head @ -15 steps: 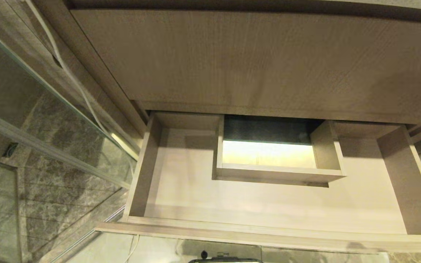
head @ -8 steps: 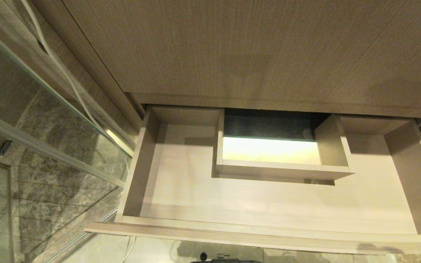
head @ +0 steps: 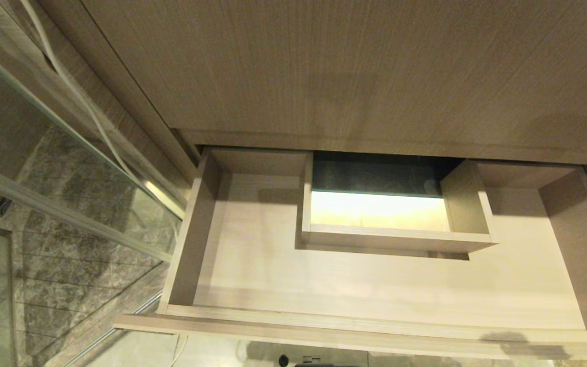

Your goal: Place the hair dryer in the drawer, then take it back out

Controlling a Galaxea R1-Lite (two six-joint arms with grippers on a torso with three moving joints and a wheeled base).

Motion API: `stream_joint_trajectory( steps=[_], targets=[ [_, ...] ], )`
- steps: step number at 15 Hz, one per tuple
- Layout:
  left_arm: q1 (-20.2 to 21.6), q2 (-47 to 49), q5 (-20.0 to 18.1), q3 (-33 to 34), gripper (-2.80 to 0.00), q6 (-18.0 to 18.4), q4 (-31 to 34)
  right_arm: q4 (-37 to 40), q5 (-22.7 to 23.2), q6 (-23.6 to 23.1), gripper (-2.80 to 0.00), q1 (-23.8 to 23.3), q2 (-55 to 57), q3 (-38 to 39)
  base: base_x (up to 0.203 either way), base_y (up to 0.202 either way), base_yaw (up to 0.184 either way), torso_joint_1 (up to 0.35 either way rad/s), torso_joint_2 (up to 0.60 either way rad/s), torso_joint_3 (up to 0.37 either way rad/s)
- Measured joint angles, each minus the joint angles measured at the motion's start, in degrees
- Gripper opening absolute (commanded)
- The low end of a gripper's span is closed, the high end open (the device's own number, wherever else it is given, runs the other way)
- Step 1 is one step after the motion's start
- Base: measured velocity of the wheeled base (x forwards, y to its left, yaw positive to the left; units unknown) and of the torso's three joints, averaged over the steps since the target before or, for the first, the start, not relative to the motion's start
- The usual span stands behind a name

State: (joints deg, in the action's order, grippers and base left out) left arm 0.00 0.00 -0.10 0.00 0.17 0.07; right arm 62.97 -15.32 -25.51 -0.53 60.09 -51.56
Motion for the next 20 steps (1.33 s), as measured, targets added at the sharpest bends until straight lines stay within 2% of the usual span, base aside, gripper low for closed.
stream_joint_trajectory(
  steps=[3,8,11,17,20],
  targets=[
    [0.0,0.0,0.0,0.0,0.0,0.0,0.0,-3.6,-0.3,2.5,-2.8,-1.7,6.3,0.6,0.0,0.0,0.0,0.004,0.0,0.011],
    [0.0,0.0,0.0,0.0,0.0,0.0,0.0,-11.4,-4.4,2.9,-2.8,-4.3,14.9,1.0,0.0,0.0,0.0,0.0,0.0,0.0],
    [0.0,0.0,0.0,0.0,0.0,0.0,0.0,-16.7,-8.5,2.8,-2.8,-7.0,19.3,1.9,0.0,0.0,0.0,0.0,0.0,0.0],
    [0.0,0.0,0.0,0.0,0.0,0.0,0.0,-17.0,-10.5,2.7,-2.8,-15.2,28.2,2.7,0.0,0.0,0.0,0.0,0.0,0.0],
    [0.0,0.0,0.0,0.0,0.0,0.0,0.0,-17.1,-11.7,2.6,-2.8,-17.2,31.8,3.0,0.0,0.0,0.0,0.0,0.0,0.0]
  ],
)
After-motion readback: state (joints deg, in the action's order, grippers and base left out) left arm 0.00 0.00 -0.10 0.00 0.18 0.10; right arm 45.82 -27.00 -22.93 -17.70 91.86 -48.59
